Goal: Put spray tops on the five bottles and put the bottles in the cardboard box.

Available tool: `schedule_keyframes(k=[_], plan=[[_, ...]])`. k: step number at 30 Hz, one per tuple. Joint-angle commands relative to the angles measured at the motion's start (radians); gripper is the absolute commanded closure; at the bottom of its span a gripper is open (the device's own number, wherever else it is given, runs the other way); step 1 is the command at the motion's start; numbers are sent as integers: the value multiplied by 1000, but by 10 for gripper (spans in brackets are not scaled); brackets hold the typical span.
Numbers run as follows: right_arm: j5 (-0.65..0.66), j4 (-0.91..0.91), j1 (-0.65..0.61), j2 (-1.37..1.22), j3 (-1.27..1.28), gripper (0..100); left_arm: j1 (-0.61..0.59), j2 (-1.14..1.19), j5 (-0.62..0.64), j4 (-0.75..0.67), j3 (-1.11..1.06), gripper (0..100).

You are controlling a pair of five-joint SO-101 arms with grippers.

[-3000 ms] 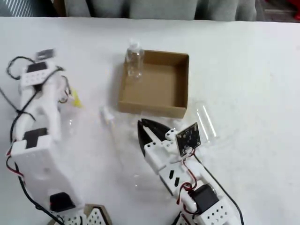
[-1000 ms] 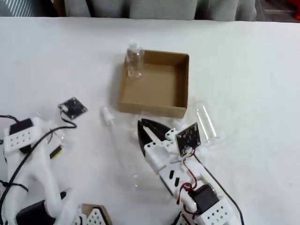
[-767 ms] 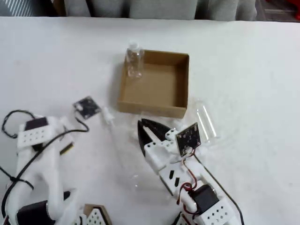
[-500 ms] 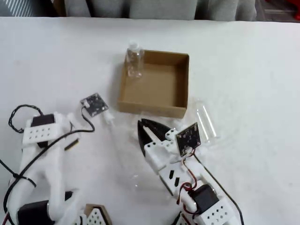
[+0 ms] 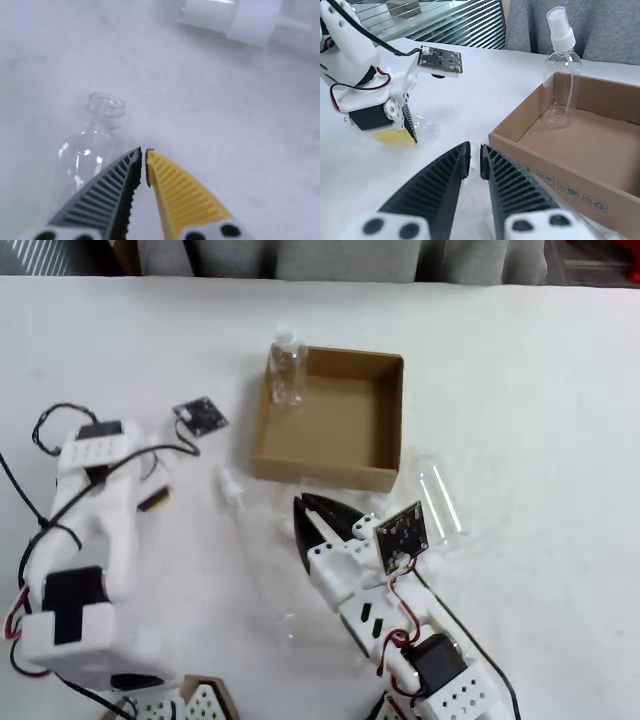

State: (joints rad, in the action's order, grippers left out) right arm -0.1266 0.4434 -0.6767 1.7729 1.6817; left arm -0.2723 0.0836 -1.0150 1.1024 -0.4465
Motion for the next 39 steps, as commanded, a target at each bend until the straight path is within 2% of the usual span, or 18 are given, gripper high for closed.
schedule_keyframes(k=[1, 5, 8, 16, 20, 23, 30, 35, 39], plan=[[14, 12, 12, -1, 9, 983, 2, 62, 21, 15, 195, 980], [14, 12, 12, -1, 9, 983, -1, 217, 23, 48, 330, 980], [14, 12, 12, -1, 9, 983, -5, 305, 15, 153, 459, 980], [14, 12, 12, -1, 9, 983, -22, 317, 17, 388, 760, 978], [14, 12, 12, -1, 9, 983, -76, 317, 23, 443, 858, 878], [49, 12, 12, -1, 9, 982, -110, 328, 23, 439, 867, 799], [72, 12, 7, -5, 9, 982, -77, 317, 23, 457, 723, 815], [74, 12, 7, -7, 9, 982, -19, 317, 69, 574, 775, 814], [75, 12, 8, -7, 9, 982, -2, 323, 86, 575, 812, 803]])
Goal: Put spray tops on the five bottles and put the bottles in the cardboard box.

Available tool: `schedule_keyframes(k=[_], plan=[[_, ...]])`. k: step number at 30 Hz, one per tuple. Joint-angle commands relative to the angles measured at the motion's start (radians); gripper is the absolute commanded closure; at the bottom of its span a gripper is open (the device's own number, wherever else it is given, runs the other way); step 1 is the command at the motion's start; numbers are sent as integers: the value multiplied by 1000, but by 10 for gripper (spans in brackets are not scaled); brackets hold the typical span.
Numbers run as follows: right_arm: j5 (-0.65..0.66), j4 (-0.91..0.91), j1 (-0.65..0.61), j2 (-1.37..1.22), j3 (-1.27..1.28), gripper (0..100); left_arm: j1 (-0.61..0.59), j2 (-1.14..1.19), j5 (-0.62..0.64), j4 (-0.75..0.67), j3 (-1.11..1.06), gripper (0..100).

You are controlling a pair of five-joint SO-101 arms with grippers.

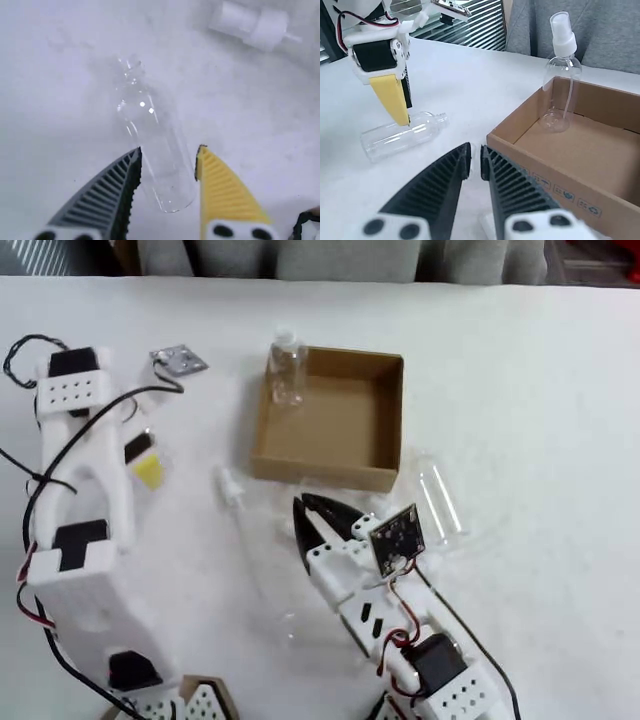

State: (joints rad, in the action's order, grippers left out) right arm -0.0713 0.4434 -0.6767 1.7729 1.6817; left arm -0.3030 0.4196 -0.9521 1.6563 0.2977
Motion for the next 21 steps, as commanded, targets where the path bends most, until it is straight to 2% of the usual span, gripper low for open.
schedule_keyframes(k=[1, 6, 14, 21], plan=[[20, 12, 10, -7, 9, 982, 28, -12, 28, 20, 72, 786], [20, 12, 8, -7, 9, 982, 16, -10, 29, -44, 63, 711], [20, 12, 8, -7, 9, 982, -8, 42, 21, -195, 28, 705], [20, 12, 7, -7, 9, 982, -7, 130, 20, -221, 35, 705]])
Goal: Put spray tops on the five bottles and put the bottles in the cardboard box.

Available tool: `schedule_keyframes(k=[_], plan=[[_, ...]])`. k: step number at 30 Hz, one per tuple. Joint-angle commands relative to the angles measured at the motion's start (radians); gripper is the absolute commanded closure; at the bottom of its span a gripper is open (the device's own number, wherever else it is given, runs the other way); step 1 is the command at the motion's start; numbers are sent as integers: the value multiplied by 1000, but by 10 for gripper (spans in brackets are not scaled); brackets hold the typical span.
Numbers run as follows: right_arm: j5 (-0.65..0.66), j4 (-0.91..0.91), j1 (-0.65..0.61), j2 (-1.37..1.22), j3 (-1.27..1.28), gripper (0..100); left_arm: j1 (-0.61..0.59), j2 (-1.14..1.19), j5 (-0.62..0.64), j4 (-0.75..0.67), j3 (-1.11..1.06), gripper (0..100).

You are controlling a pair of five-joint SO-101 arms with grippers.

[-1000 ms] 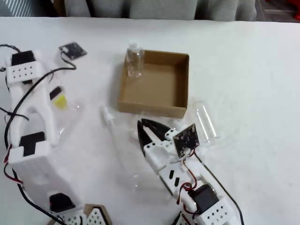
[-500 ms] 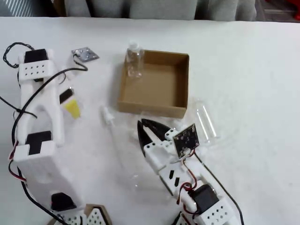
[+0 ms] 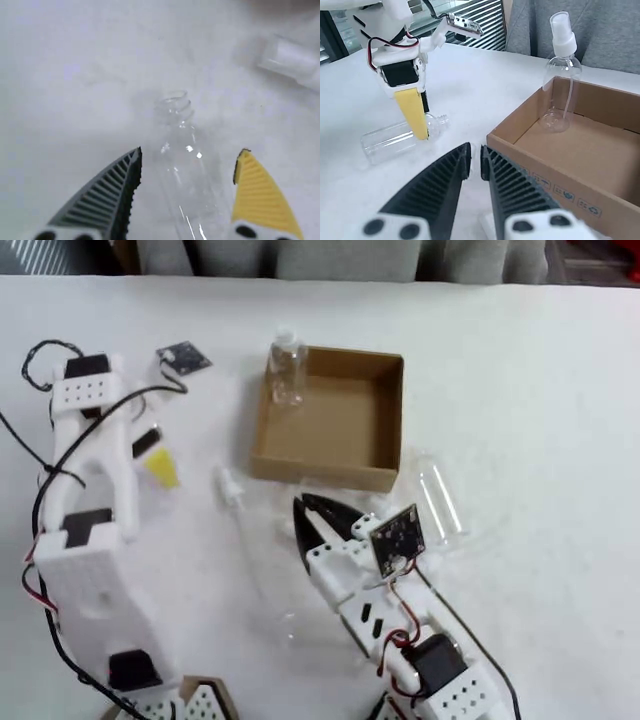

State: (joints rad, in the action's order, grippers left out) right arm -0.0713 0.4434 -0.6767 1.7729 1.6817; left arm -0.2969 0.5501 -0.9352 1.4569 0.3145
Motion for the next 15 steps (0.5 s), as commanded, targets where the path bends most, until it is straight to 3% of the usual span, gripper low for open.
schedule_keyframes(k=[1, 15], plan=[[20, 12, 7, -7, 9, 982, -15, 1, 3, -29, 15, 705], [20, 12, 7, -7, 9, 982, -19, 36, 14, -89, 8, 705]])
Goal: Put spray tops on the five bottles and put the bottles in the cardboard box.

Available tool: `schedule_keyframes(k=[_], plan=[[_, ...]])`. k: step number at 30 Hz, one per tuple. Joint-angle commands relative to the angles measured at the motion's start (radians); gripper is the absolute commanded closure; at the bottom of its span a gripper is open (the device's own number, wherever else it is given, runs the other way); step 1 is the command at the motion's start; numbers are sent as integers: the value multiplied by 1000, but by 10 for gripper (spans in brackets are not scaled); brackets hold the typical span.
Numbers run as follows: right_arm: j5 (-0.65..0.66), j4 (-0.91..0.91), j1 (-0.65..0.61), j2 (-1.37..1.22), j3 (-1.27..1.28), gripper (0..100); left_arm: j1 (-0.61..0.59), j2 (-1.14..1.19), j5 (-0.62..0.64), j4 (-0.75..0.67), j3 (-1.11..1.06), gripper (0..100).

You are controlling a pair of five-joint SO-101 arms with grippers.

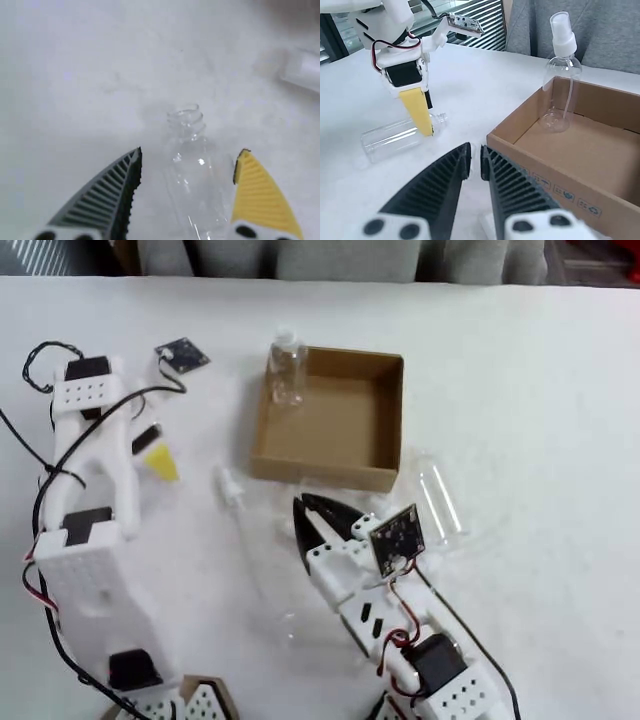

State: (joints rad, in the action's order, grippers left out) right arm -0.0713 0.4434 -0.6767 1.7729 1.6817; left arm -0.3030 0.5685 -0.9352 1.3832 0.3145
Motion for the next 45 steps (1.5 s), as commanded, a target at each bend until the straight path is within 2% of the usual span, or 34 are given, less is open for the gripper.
schedule_keyframes(k=[1, 11, 13, 16, 17, 19, 25, 31, 34, 38, 45], plan=[[20, 12, 7, -7, 9, 982, -12, 33, 14, -15, 8, 705], [20, 12, 7, -7, 9, 982, -12, 110, 15, -23, 14, 725], [20, 12, 7, -7, 9, 982, -12, 108, 32, -21, 14, 796], [20, 12, 5, -7, 9, 982, -7, 107, 72, -23, 17, 974], [20, 12, 5, -7, 9, 982, -5, 105, 80, -17, 17, 990], [20, 12, 5, -7, 9, 982, -5, 88, 118, -2, 18, 950], [20, 12, 5, -7, 9, 982, 22, -68, 361, 40, 15, 979], [20, 13, 5, -8, 9, 982, 142, -225, 664, 152, 6, 980], [21, 33, 5, -1, 9, 982, 165, -255, 810, 167, -12, 980], [21, 39, 5, -1, 9, 982, 156, -292, 901, 68, -144, 980], [23, 41, -22, -4, 9, 982, 113, -530, 999, -279, -575, 980]])
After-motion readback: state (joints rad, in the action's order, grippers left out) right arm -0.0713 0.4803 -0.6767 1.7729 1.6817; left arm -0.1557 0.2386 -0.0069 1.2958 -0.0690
